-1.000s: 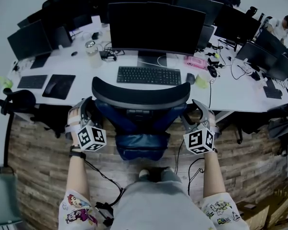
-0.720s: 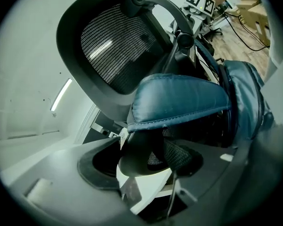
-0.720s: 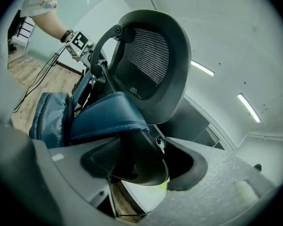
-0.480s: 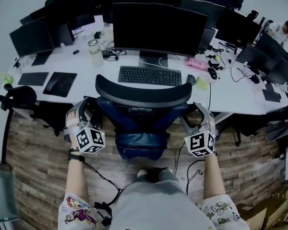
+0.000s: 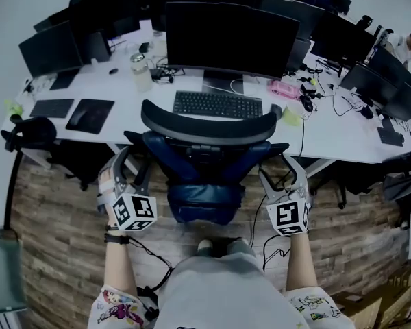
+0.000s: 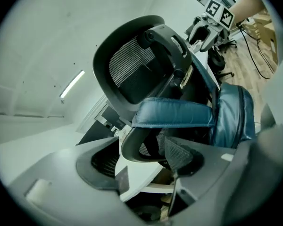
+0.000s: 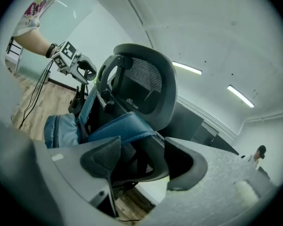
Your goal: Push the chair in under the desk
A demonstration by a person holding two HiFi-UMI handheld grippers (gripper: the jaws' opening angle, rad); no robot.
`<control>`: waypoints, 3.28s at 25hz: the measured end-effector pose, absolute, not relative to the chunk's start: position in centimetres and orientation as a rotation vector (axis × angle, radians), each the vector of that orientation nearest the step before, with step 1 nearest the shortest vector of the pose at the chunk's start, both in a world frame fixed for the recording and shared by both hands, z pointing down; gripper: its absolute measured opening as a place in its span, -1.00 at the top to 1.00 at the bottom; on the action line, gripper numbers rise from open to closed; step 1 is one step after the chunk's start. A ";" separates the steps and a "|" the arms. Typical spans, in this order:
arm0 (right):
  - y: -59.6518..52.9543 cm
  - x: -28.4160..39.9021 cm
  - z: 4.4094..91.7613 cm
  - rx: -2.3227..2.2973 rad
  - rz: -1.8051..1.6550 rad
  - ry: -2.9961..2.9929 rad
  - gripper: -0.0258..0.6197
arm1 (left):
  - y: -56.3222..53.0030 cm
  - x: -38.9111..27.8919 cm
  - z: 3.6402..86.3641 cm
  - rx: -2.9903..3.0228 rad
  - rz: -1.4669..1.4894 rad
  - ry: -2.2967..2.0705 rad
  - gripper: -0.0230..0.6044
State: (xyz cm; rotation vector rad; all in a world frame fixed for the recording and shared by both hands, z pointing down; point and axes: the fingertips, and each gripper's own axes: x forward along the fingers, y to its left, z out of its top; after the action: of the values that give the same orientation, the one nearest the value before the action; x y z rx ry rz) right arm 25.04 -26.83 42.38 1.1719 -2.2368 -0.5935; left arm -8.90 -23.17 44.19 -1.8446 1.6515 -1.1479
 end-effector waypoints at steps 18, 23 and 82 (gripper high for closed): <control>-19.0 23.5 43.5 1.215 -0.117 -2.596 0.30 | -16.7 0.0 45.2 -2.338 -0.768 1.789 0.20; -17.7 23.9 44.1 1.239 0.018 -2.652 0.51 | -15.5 2.4 45.6 -2.468 -0.634 1.795 0.40; -16.1 24.8 44.6 1.260 0.109 -2.675 0.92 | -13.7 5.3 45.5 -2.709 -0.340 1.788 0.89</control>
State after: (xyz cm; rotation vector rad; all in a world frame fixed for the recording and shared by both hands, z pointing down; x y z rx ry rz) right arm 24.82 -16.09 44.57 1.2605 -2.6752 0.1094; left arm 5.30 -13.67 45.48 -2.7090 1.7876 -0.3405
